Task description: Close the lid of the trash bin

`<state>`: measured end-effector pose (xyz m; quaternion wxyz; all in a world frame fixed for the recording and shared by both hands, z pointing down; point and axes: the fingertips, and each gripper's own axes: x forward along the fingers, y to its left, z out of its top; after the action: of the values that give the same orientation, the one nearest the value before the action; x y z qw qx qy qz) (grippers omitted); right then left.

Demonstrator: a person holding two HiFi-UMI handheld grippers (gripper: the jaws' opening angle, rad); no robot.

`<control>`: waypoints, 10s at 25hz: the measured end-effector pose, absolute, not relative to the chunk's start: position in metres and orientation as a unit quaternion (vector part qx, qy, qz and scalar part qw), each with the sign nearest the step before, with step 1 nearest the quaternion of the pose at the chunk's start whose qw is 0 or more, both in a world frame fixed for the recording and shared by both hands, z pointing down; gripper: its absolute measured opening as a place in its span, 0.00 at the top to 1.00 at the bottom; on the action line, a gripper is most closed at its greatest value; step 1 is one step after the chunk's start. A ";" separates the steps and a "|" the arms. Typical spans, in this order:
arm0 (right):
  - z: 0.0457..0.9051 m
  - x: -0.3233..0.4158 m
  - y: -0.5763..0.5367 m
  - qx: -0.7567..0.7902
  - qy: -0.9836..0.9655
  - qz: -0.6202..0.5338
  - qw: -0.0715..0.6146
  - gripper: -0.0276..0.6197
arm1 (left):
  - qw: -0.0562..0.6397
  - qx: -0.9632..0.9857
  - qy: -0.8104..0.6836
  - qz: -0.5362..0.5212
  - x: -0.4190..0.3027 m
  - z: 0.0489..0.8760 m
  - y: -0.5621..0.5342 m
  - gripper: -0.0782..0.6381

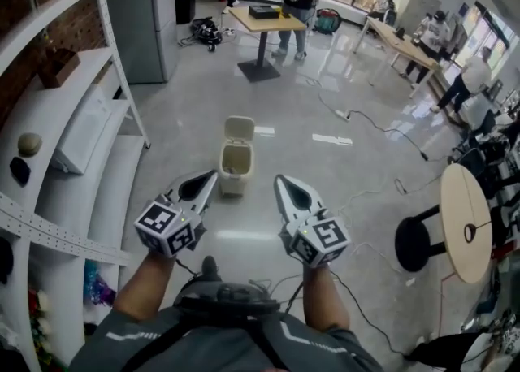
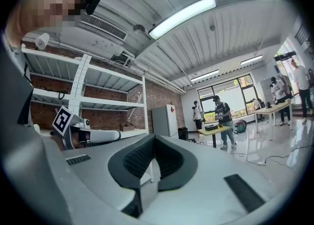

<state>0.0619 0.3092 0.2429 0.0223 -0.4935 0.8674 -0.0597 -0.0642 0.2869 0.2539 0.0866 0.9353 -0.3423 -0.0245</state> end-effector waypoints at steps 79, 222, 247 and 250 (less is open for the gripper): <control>0.314 0.093 -0.220 -0.513 0.844 -0.153 -0.033 0.96 | 0.168 0.922 -0.346 0.048 -0.042 0.322 -0.237 0.89; 0.927 0.091 -0.045 -0.409 0.664 -0.517 -0.353 0.95 | 0.472 0.722 -0.276 0.424 -0.005 0.934 -0.041 0.89; 0.792 0.095 -0.116 -0.439 0.729 -0.444 -0.282 0.95 | 0.424 0.773 -0.333 0.335 -0.027 0.801 -0.131 0.89; 0.746 0.100 -0.132 -0.444 0.749 -0.418 -0.260 0.95 | 0.405 0.795 -0.334 0.303 -0.019 0.754 -0.146 0.89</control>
<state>0.0997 -0.1317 0.7462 -0.2599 -0.4439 0.7487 -0.4181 -0.0185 -0.1459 0.7542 0.4053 0.7950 -0.3342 0.3033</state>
